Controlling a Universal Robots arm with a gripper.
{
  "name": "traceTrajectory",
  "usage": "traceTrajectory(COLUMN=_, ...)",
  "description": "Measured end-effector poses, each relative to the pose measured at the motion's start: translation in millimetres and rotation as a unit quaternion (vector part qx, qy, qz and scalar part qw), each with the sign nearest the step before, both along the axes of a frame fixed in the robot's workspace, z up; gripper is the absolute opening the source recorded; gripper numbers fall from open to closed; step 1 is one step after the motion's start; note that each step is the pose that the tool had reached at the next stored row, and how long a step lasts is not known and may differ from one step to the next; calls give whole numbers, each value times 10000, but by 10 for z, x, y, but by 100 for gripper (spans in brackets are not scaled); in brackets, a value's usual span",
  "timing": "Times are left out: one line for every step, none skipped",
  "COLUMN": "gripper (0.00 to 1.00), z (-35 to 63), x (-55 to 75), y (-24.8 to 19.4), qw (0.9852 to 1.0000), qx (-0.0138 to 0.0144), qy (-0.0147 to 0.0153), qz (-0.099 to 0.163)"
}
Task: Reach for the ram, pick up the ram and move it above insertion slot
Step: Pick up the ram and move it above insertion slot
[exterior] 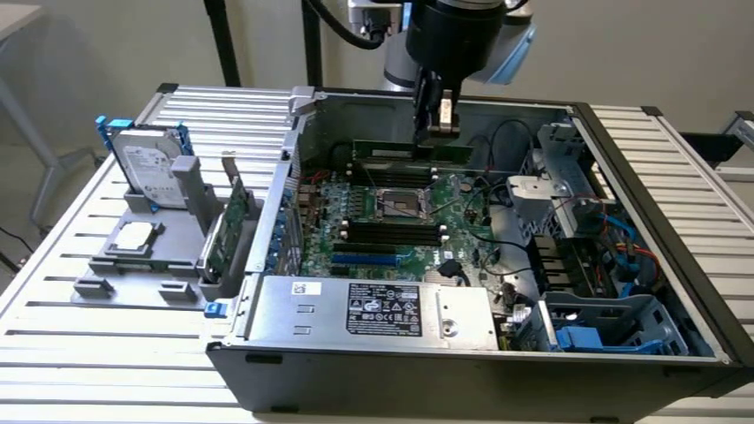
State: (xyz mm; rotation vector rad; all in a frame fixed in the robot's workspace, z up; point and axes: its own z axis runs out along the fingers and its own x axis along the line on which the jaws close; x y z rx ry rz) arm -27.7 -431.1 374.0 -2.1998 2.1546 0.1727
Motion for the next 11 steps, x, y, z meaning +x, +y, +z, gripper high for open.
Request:
traceTrajectory(gripper=14, z=0, x=26, y=6, qw=10000, qx=0, qy=0, qz=-1)
traceTrajectory(gripper=14, z=1, x=45, y=6, qw=10000, qx=-1, qy=2, qz=-1)
traceTrajectory(gripper=14, z=1, x=50, y=6, qw=10000, qx=0, qy=8, qz=-1)
traceTrajectory(gripper=14, z=1, x=50, y=6, qw=10000, qx=0, qy=8, qz=-1)
traceTrajectory(gripper=14, z=0, x=50, y=6, qw=10000, qx=0, qy=8, qz=-1)
traceTrajectory(gripper=14, z=0, x=50, y=7, qw=10000, qx=0, qy=8, qz=-1)
traceTrajectory(gripper=14, z=0, x=50, y=7, qw=10000, qx=-1, qy=9, qz=-1)
traceTrajectory(gripper=14, z=0, x=50, y=7, qw=10000, qx=0, qy=8, qz=-1)
traceTrajectory(gripper=14, z=0, x=50, y=7, qw=10000, qx=0, qy=8, qz=-1)
traceTrajectory(gripper=14, z=0, x=50, y=7, qw=10000, qx=0, qy=9, qz=-1)
traceTrajectory(gripper=14, z=0, x=50, y=7, qw=10000, qx=0, qy=9, qz=-1)
